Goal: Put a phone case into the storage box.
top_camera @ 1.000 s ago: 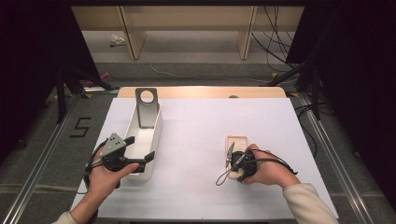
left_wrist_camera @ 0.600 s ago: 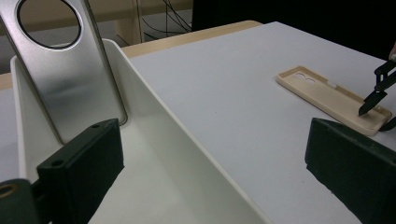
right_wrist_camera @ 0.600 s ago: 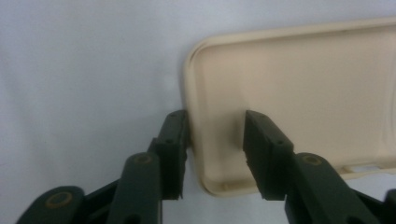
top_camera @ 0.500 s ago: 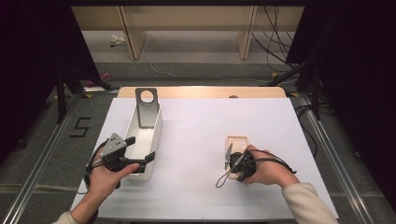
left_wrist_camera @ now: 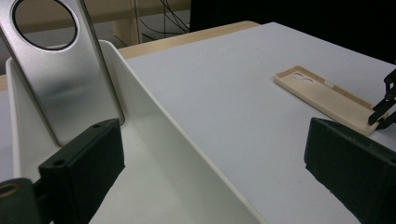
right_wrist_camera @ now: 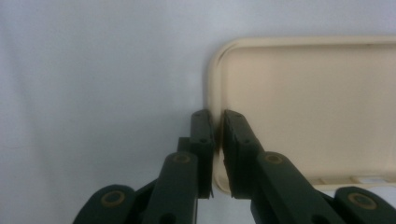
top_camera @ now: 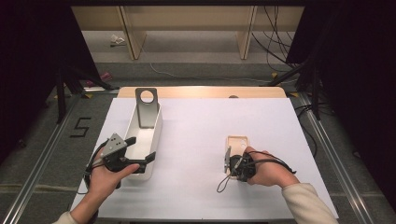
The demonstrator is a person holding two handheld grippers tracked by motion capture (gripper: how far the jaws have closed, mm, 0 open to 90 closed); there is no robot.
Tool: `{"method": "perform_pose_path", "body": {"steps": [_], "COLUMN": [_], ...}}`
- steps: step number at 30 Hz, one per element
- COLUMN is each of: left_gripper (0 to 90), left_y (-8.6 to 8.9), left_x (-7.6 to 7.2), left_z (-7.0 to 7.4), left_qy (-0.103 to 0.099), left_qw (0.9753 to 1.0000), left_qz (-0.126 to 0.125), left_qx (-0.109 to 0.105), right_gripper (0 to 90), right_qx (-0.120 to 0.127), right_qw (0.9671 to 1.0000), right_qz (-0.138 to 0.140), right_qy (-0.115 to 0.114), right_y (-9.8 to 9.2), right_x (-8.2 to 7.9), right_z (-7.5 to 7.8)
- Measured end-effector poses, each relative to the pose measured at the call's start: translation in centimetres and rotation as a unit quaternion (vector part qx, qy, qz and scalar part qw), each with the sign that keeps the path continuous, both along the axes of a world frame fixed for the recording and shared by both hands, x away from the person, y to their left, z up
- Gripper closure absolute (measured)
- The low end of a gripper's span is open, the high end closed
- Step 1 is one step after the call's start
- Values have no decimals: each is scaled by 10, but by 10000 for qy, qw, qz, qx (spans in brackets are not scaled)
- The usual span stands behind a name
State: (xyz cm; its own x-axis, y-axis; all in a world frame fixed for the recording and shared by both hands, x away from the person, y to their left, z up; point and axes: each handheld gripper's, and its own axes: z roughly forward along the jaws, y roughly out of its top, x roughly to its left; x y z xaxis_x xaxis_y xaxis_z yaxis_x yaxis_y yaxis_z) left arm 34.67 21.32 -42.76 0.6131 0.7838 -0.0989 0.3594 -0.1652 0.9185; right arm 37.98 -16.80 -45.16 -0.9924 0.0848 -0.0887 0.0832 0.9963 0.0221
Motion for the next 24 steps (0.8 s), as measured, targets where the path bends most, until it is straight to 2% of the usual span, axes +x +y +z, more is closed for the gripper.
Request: {"method": "perform_pose_path", "body": {"steps": [12,18,24], "left_gripper": [50,52,53], "left_y": [0,0,0], "left_x": [0,0,0], "left_z": [0,0,0], "left_qy": [2,1,-1], "left_qw": [10000,10000,10000], "left_qz": [-4,8,10], "left_qx": [-14,-34,-40], "right_gripper": [867,869,868], "right_qx": [29,166,534], "right_qw": [10000,9998,9984], "right_qz": [21,-17,-118], "right_qy": [6,-65,-140], "right_y": [-2,-6,-12], "right_x": [-2,-4,-5], "right_z": [1,2,9]}}
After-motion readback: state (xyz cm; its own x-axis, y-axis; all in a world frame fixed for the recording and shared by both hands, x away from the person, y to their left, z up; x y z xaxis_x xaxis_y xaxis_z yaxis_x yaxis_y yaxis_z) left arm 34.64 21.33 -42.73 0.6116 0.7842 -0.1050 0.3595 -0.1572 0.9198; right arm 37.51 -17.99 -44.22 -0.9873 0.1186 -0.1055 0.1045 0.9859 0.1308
